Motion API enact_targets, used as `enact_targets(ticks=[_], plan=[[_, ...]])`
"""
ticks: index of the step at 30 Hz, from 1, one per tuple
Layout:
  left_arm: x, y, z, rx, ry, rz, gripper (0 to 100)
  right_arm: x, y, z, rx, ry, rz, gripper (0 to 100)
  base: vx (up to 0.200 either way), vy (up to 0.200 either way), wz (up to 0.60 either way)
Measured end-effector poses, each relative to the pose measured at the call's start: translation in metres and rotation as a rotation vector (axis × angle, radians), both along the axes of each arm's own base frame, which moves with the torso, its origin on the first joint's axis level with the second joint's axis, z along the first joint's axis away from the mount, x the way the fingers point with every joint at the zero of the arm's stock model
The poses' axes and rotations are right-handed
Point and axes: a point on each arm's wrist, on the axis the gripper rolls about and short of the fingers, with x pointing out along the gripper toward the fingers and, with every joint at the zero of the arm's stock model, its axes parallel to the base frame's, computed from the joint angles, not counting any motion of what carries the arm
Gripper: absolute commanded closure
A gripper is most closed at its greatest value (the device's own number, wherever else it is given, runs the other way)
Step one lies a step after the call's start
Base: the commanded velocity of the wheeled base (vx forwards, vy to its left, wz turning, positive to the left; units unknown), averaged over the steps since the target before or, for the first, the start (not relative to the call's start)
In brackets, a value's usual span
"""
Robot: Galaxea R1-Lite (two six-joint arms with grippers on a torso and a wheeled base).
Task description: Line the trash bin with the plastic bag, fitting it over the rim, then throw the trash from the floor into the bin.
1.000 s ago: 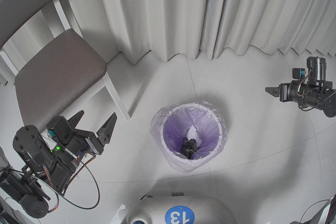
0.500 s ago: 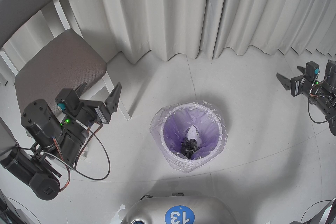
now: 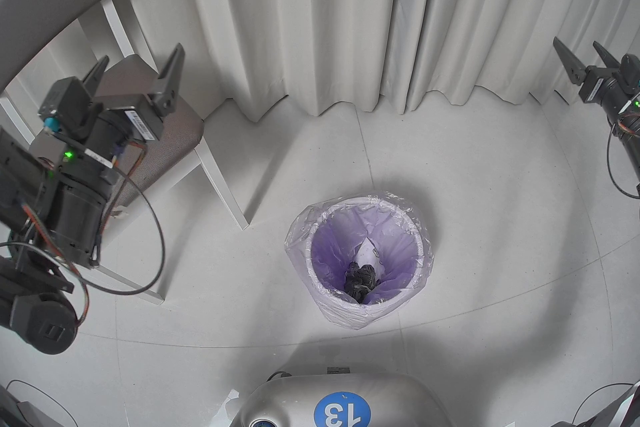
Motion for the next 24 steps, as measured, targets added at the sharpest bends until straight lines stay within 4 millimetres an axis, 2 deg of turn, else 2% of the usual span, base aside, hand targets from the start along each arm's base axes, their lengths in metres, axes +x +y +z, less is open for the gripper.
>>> enact_targets(ticks=[7, 14, 16, 18, 24], plan=[[-0.034, 0.025, 0.010, -0.008, -0.028, 0.048, 0, -0.049, 0.001, 0.029, 0.041, 0.072, 0.021, 0, 0.000, 0.000, 0.00], [-0.077, 0.054, 0.000, 0.018, 0.028, 0.102, 0, -0.132, 0.004, 0.046, 0.074, 0.126, 0.042, 0, 0.000, 0.000, 0.00], [-0.090, 0.061, -0.003, 0.028, 0.049, 0.113, 0, -0.154, 0.005, 0.047, 0.080, 0.120, 0.046, 0, 0.000, 0.000, 0.00], [-0.107, 0.070, -0.008, 0.041, 0.079, 0.126, 0, -0.184, 0.006, 0.046, 0.086, 0.120, 0.050, 0, 0.000, 0.000, 0.00], [-0.150, 0.088, -0.026, 0.100, 0.211, 0.148, 0, -0.251, 0.008, 0.031, 0.096, 0.151, 0.053, 0, 0.000, 0.000, 0.00]])
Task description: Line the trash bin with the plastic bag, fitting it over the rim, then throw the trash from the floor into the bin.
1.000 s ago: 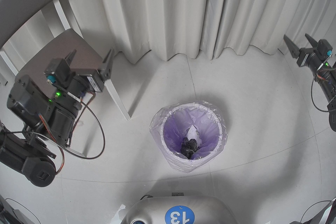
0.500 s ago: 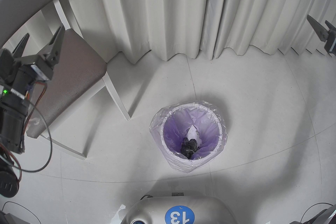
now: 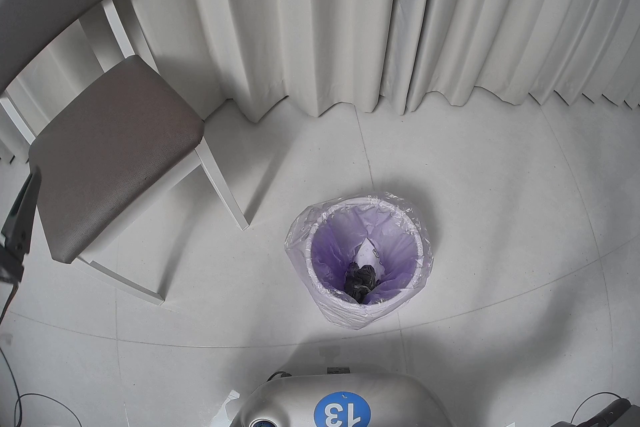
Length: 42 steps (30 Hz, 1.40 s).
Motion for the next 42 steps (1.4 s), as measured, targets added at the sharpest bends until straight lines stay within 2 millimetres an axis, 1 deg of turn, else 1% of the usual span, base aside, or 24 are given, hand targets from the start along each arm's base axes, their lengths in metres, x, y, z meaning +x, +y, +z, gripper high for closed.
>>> enact_targets(ticks=[2, 9, 13, 18, 21, 23, 25, 28, 30, 34, 39, 42], plan=[[-0.015, 0.006, -0.006, 0.014, 0.039, 0.004, 0, -0.019, 0.001, -0.006, 0.002, -0.001, 0.000, 0, 0.000, 0.000, 0.00], [-0.061, 0.023, -0.018, 0.036, 0.142, 0.021, 0, -0.068, 0.002, -0.027, 0.006, -0.015, 0.001, 0, 0.000, 0.000, 0.00], [-0.087, 0.031, -0.023, 0.031, 0.200, 0.042, 0, -0.089, 0.002, -0.039, 0.008, -0.015, -0.005, 0, 0.000, 0.000, 0.00], [-0.122, 0.040, -0.036, 0.018, 0.295, 0.087, 0, -0.115, 0.003, -0.056, 0.014, -0.023, -0.019, 0, 0.000, 0.000, 0.00], [-0.138, 0.042, -0.043, -0.001, 0.315, 0.112, 0, -0.127, 0.003, -0.065, 0.016, -0.034, -0.026, 0, 0.000, 0.000, 0.00], [-0.145, 0.042, -0.047, -0.016, 0.313, 0.124, 0, -0.132, 0.003, -0.071, 0.017, -0.027, -0.035, 0, 0.000, 0.000, 0.00], [-0.148, 0.042, -0.050, -0.031, 0.297, 0.132, 0, -0.136, 0.003, -0.078, 0.016, 0.011, -0.048, 0, 0.000, 0.000, 0.00], [-0.147, 0.041, -0.053, -0.058, 0.246, 0.138, 0, -0.141, 0.003, -0.088, 0.005, 0.071, -0.067, 0, 0.000, 0.000, 0.00], [-0.144, 0.039, -0.055, -0.078, 0.204, 0.138, 0, -0.145, 0.003, -0.090, -0.001, 0.080, -0.075, 0, 0.000, 0.000, 0.00], [-0.135, 0.037, -0.063, -0.093, 0.176, 0.140, 0, -0.150, 0.002, -0.095, -0.004, 0.101, -0.104, 0, 0.000, 0.000, 0.00], [-0.125, 0.035, -0.075, -0.096, 0.180, 0.134, 0, -0.150, 0.000, -0.105, -0.004, 0.191, -0.204, 0, 0.000, 0.000, 0.00], [-0.120, 0.034, -0.082, -0.108, 0.183, 0.123, 0, -0.148, -0.001, -0.112, -0.018, 0.212, -0.189, 0, 0.000, 0.000, 0.00]])
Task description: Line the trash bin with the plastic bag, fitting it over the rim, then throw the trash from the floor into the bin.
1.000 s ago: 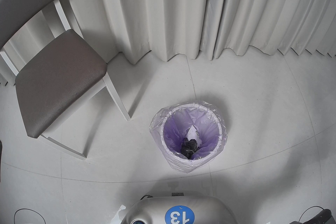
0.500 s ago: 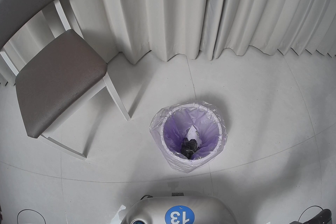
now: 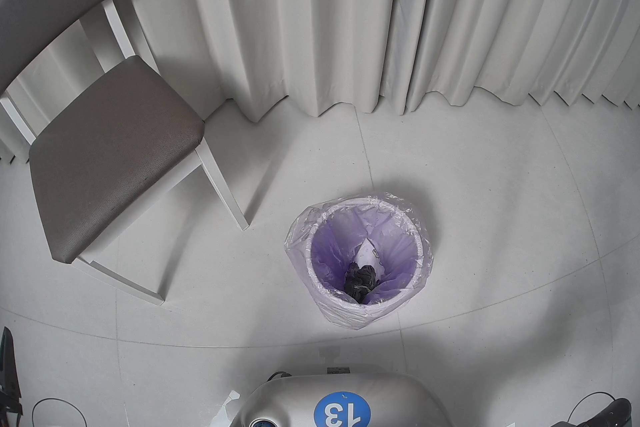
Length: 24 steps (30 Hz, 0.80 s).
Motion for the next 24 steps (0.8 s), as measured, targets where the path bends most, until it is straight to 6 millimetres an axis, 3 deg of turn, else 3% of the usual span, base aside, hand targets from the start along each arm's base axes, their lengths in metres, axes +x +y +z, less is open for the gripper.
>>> enact_targets(ticks=[10, 18, 24], plan=[[0.016, -0.004, -0.021, -0.083, -0.018, -0.062, 0, 0.026, 0.000, -0.013, -0.022, -0.100, 0.130, 0, 0.000, 0.000, 0.00], [0.025, -0.006, -0.036, -0.115, -0.040, -0.090, 0, 0.070, 0.000, -0.044, -0.034, -0.234, 0.143, 0, 0.000, 0.000, 0.00], [0.028, -0.007, -0.046, -0.147, -0.001, -0.097, 0, 0.083, 0.000, -0.062, -0.024, -0.316, 0.150, 0, 0.000, 0.000, 0.00]])
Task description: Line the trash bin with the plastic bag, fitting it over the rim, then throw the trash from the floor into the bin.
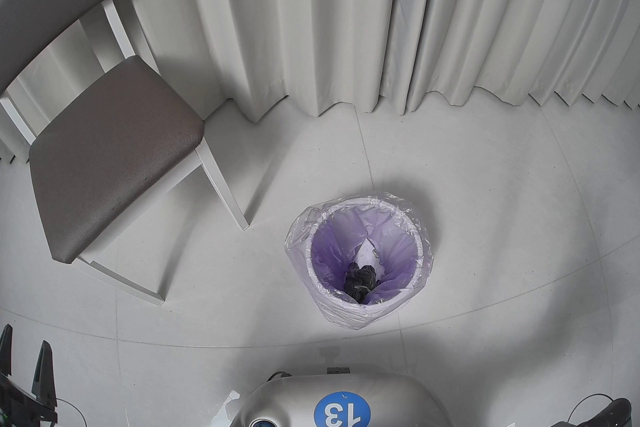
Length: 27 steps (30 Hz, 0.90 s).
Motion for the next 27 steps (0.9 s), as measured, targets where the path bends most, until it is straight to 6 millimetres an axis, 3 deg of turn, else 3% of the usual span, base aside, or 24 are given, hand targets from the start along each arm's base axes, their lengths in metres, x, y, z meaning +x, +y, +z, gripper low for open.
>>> enact_targets(ticks=[5, 12, 22, 27], plan=[[0.001, 0.000, -0.005, -0.041, 0.027, -0.007, 0, 0.007, 0.000, -0.015, 0.013, 0.081, -0.006, 0, 0.000, 0.000, 0.00], [0.002, -0.002, -0.009, -0.050, 0.055, -0.061, 0, 0.016, -0.001, -0.047, 0.035, 0.354, -0.036, 0, 0.000, 0.000, 0.00], [0.002, -0.005, -0.010, 0.107, 0.069, -0.182, 0, 0.016, 0.001, -0.050, -0.018, 0.367, 0.063, 0, 0.000, 0.000, 0.00], [0.002, -0.006, -0.012, 0.147, 0.079, -0.220, 0, 0.016, 0.002, -0.050, -0.181, 0.347, 0.027, 0, 0.000, 0.000, 0.00]])
